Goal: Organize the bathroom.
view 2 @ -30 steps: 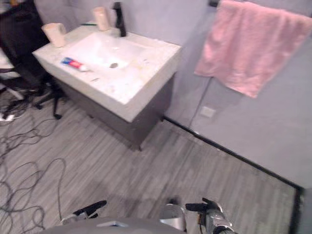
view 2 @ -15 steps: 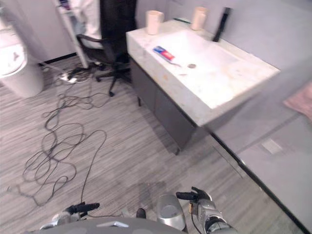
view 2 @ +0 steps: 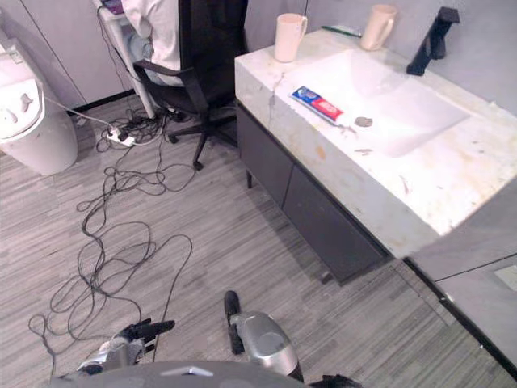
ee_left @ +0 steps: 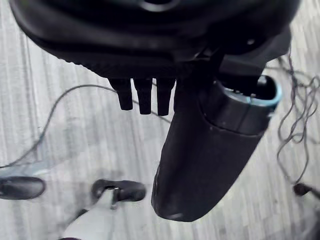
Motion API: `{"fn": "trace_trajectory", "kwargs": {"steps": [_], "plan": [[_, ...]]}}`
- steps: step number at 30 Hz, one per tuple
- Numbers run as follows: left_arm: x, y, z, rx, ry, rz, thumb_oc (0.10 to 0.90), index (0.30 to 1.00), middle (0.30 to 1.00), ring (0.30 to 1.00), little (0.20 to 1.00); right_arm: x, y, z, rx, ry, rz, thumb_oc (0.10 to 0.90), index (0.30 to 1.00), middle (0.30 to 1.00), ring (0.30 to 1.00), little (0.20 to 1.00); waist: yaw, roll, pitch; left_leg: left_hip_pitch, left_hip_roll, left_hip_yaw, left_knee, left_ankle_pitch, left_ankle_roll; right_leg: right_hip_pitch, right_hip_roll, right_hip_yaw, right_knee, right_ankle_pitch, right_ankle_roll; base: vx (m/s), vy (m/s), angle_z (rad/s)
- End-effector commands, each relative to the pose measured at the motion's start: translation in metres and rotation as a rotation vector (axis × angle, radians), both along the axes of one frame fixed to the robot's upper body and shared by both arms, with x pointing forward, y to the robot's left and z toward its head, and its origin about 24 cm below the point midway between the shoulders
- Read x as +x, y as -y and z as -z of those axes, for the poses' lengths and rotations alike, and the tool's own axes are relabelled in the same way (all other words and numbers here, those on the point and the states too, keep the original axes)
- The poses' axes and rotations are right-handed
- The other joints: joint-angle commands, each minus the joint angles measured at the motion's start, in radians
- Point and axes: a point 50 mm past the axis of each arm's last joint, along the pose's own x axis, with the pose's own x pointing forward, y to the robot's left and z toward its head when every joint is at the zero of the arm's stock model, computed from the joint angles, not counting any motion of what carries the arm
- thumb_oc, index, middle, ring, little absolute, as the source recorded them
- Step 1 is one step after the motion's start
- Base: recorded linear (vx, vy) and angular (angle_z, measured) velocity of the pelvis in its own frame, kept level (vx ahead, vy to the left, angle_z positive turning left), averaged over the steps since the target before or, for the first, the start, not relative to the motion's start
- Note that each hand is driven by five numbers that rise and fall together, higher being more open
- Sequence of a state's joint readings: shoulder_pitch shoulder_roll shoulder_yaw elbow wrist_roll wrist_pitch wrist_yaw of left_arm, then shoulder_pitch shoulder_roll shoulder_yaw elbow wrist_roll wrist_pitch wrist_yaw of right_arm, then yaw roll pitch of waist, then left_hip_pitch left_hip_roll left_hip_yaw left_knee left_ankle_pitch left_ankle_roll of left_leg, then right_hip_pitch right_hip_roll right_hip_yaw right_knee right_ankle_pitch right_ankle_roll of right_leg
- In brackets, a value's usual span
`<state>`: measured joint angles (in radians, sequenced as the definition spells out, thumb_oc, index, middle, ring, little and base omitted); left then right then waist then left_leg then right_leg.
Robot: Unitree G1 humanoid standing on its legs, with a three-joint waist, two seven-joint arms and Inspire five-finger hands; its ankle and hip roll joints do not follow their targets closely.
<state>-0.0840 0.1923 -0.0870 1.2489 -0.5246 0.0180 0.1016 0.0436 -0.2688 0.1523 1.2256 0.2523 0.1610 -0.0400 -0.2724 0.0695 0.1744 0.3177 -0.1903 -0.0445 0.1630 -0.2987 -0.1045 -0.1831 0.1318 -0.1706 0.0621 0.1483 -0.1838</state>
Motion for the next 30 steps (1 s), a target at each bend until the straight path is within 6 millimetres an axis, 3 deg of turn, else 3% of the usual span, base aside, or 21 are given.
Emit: {"fn": "trace_trajectory", "kwargs": {"steps": [1, 3, 4, 5, 7, 9, 11, 14, 15, 17, 19, 20, 21, 22, 23, 24, 25, 26, 28, 29, 30], "plan": [[0.004, -0.015, -0.005, 0.081, 0.006, 0.087, 0.8, 0.9, 0.9, 0.9, 0.9, 0.023, 0.009, -0.006, -0.015, 0.088, 0.047, 0.8, 0.9, 0.9, 0.9, 0.9, -0.034, 0.02, -0.02, -0.086, -0.078, 0.004, -0.035, 0.317, 0.021, -0.009, 0.029, 0.021, 0.044, -0.112, 0.244, 0.36, 0.088, 0.18], [0.007, -0.012, -0.005, 0.079, 0.012, 0.104, 0.8, 0.9, 0.9, 0.9, 0.9, 0.026, 0.008, -0.006, -0.011, 0.112, 0.114, 0.8, 0.9, 0.9, 0.9, 0.9, -0.033, 0.007, -0.014, -0.17, -0.064, 0.013, 0.157, 0.397, 0.007, 0.041, 0.009, 0.056, 0.046, -0.131, 0.233, 0.3, 0.118, 0.22], [0.008, -0.011, -0.005, 0.085, 0.014, 0.122, 0.8, 0.9, 0.9, 0.9, 0.9, 0.028, 0.007, -0.006, -0.006, 0.121, 0.126, 0.8, 0.9, 0.9, 0.9, 0.9, -0.029, -0.006, -0.011, -0.219, -0.051, 0.041, 0.226, 0.384, 0.015, 0.062, -0.008, 0.067, 0.049, -0.144, 0.236, 0.4, 0.15, 0.07], [0.012, -0.01, -0.006, 0.091, 0.024, 0.135, 0.8, 0.9, 0.9, 0.9, 0.9, 0.032, 0.004, -0.006, -0.003, 0.13, 0.109, 0.8, 0.9, 0.9, 0.9, 0.9, -0.013, -0.037, -0.007, -0.288, -0.006, 0.071, 0.279, 0.31, 0.05, 0.093, -0.047, 0.074, 0.074, -0.166, 0.242, 0.31, 0.116, 0.02], [0.012, -0.011, -0.007, 0.091, 0.033, 0.13, 0.8, 0.9, 0.9, 0.9, 0.9, 0.034, 0.003, -0.006, 0.001, 0.142, 0.121, 0.8, 0.9, 0.9, 0.9, 0.9, -0.003, -0.052, -0.005, -0.308, 0.021, 0.072, 0.284, 0.253, 0.076, 0.104, -0.064, 0.083, 0.097, -0.18, 0.246, 0.31, 0.157, -0.22], [0.011, -0.013, -0.007, 0.101, 0.039, 0.159, 0.8, 0.9, 0.9, 0.9, 0.9, 0.036, 0.001, -0.006, -0.001, 0.16, 0.149, 0.8, 0.9, 0.9, 0.9, 0.9, 0.016, -0.071, -0.008, -0.318, 0.057, 0.045, 0.213, 0.163, 0.115, 0.102, -0.086, 0.099, 0.125, -0.195, 0.255, 0.35, 0.212, -0.68], [0.006, -0.019, -0.007, 0.114, 0.031, 0.152, 0.8, 0.9, 0.9, 0.9, 0.9, 0.035, 0.001, -0.006, 0.001, 0.169, 0.166, 0.8, 0.9, 0.9, 0.9, 0.9, 0.03, -0.078, -0.021, -0.297, 0.104, -0.008, 0.104, 0.114, 0.126, 0.081, -0.098, 0.132, 0.142, -0.212, 0.27, 0.37, 0.246, -1.03], [0.003, -0.024, -0.008, 0.126, 0.028, 0.123, 0.8, 0.9, 0.9, 0.9, 0.9, 0.036, 0.004, -0.007, -0.009, 0.164, 0.115, 0.8, 0.9, 0.9, 0.9, 0.9, 0.047, -0.074, -0.033, -0.292, 0.192, -0.075, -0.022, 0.175, 0.095, 0.087, -0.099, 0.186, 0.124, -0.231, 0.284, 0.36, 0.279, -1.45], [0.003, -0.027, -0.009, 0.127, 0.029, 0.096, 0.8, 0.9, 0.9, 0.9, 0.9, 0.035, 0.005, -0.007, -0.013, 0.154, 0.092, 0.8, 0.9, 0.9, 0.9, 0.9, 0.057, -0.074, -0.033, -0.315, 0.235, -0.126, -0.063, 0.218, 0.075, 0.095, -0.099, 0.229, 0.119, -0.243, 0.293, 0.42, 0.354, -2.13], [0.005, -0.03, -0.01, 0.137, 0.029, 0.127, 0.8, 0.9, 0.9, 0.9, 0.9, 0.03, 0.008, -0.007, -0.026, 0.143, 0.134, 0.8, 0.9, 0.9, 0.9, 0.9, 0.067, -0.074, -0.019, -0.348, 0.255, -0.118, -0.041, 0.225, 0.072, 0.1, -0.111, 0.26, 0.147, -0.274, 0.306, 0.37, 0.375, -2.08], [0.007, -0.03, -0.01, 0.135, 0.036, 0.142, 0.8, 0.9, 0.9, 0.9, 0.9, 0.027, 0.012, -0.007, -0.033, 0.139, 0.163, 0.8, 0.9, 0.9, 0.9, 0.9, 0.067, -0.049, -0.014, -0.332, 0.25, -0.075, -0.066, 0.221, 0.077, 0.076, -0.14, 0.225, 0.23, -0.322, 0.324, 0.32, 0.494, -1.14], [0.011, -0.033, -0.012, 0.138, 0.046, 0.154, 0.8, 0.9, 0.9, 0.9, 0.9, 0.024, 0.015, -0.008, -0.033, 0.137, 0.163, 0.8, 0.9, 0.9, 0.9, 0.9, 0.059, -0.024, -0.01, -0.329, 0.247, -0.04, -0.085, 0.221, 0.086, 0.037, -0.153, 0.213, 0.339, -0.328, 0.339, 0.25, 0.433, -0.63], [0.011, -0.033, -0.013, 0.138, 0.047, 0.152, 0.8, 0.9, 0.9, 0.9, 0.9, 0.024, 0.016, -0.008, -0.035, 0.136, 0.155, 0.8, 0.9, 0.9, 0.9, 0.9, 0.059, -0.021, -0.01, -0.329, 0.246, -0.034, -0.087, 0.222, 0.088, 0.023, -0.155, 0.214, 0.37, -0.327, 0.342, 0.27, 0.552, -0.96], [0.01, -0.034, -0.013, 0.122, 0.056, 0.128, 0.8, 0.9, 0.9, 0.9, 0.9, 0.02, 0.018, -0.008, -0.049, 0.141, 0.108, 0.8, 0.9, 0.9, 0.9, 0.9, 0.047, 0.012, 0.003, -0.329, 0.256, 0.014, -0.1, 0.222, 0.101, -0.079, -0.153, 0.202, 0.589, -0.296, 0.356, 0.15, 0.33, -0.75], [0.01, -0.034, -0.013, 0.121, 0.057, 0.131, 0.8, 0.9, 0.9, 0.9, 0.9, 0.02, 0.018, -0.008, -0.049, 0.144, 0.108, 0.8, 0.9, 0.9, 0.9, 0.9, 0.047, 0.013, 0.003, -0.329, 0.254, 0.021, -0.1, 0.221, 0.103, -0.093, -0.154, 0.202, 0.612, -0.294, 0.357, 0.29, 0.488, -1.01], [0.008, -0.037, -0.013, 0.129, 0.046, 0.142, 0.8, 0.9, 0.9, 0.9, 0.9, 0.02, 0.019, -0.009, -0.042, 0.165, 0.1, 0.8, 0.9, 0.9, 0.9, 0.9, 0.046, 0.025, 0.014, -0.319, 0.249, 0.077, -0.108, 0.207, 0.116, -0.135, -0.169, 0.167, 0.675, -0.271, 0.358, 0.18, 0.233, -0.77], [0.008, -0.037, -0.013, 0.129, 0.046, 0.142, 0.8, 0.9, 0.9, 0.9, 0.9, 0.02, 0.019, -0.009, -0.042, 0.165, 0.1, 0.8, 0.9, 0.9, 0.9, 0.9, 0.047, 0.025, 0.014, -0.318, 0.249, 0.078, -0.108, 0.207, 0.116, -0.135, -0.169, 0.168, 0.677, -0.272, 0.358, 0.38, 0.341, -0.96], [0.002, -0.038, -0.011, 0.134, 0.033, 0.129, 0.8, 0.9, 0.9, 0.9, 0.9, 0.027, 0.013, -0.009, -0.037, 0.194, 0.065, 0.8, 0.9, 0.9, 0.9, 0.9, 0.058, 0.013, 0.008, -0.296, 0.233, 0.15, -0.129, 0.205, 0.113, -0.075, -0.198, 0.099, 0.52, -0.268, 0.362, 0.32, 0.197, -0.93], [-0.001, -0.038, -0.01, 0.132, 0.038, 0.079, 0.8, 0.9, 0.9, 0.9, 0.9, 0.034, 0.004, -0.008, -0.029, 0.2, 0.007, 0.8, 0.9, 0.9, 0.9, 0.9, 0.071, -0.01, 0.005, -0.272, 0.213, 0.239, -0.133, 0.2, 0.099, 0.016, -0.209, 0.014, 0.317, -0.282, 0.349, 0.35, 0.178, -1.21], [-0.001, -0.036, -0.01, 0.136, 0.042, 0.07, 0.8, 0.9, 0.9, 0.9, 0.9, 0.037, 0.0, -0.007, -0.022, 0.197, -0.016, 0.8, 0.9, 0.9, 0.9, 0.9, 0.08, -0.031, 0.0, -0.266, 0.195, 0.283, -0.127, 0.191, 0.092, 0.044, -0.213, -0.04, 0.195, -0.26, 0.344, 0.22, 0.069, -1.25], [-0.001, -0.035, -0.01, 0.138, 0.042, 0.065, 0.8, 0.9, 0.9, 0.9, 0.9, 0.038, -0.001, -0.007, -0.02, 0.197, -0.025, 0.8, 0.9, 0.9, 0.9, 0.9, 0.083, -0.038, -0.001, -0.262, 0.189, 0.298, -0.128, 0.188, 0.089, 0.051, -0.212, -0.063, 0.15, -0.244, 0.344, 0.22, 0.05, -1.43]]}}
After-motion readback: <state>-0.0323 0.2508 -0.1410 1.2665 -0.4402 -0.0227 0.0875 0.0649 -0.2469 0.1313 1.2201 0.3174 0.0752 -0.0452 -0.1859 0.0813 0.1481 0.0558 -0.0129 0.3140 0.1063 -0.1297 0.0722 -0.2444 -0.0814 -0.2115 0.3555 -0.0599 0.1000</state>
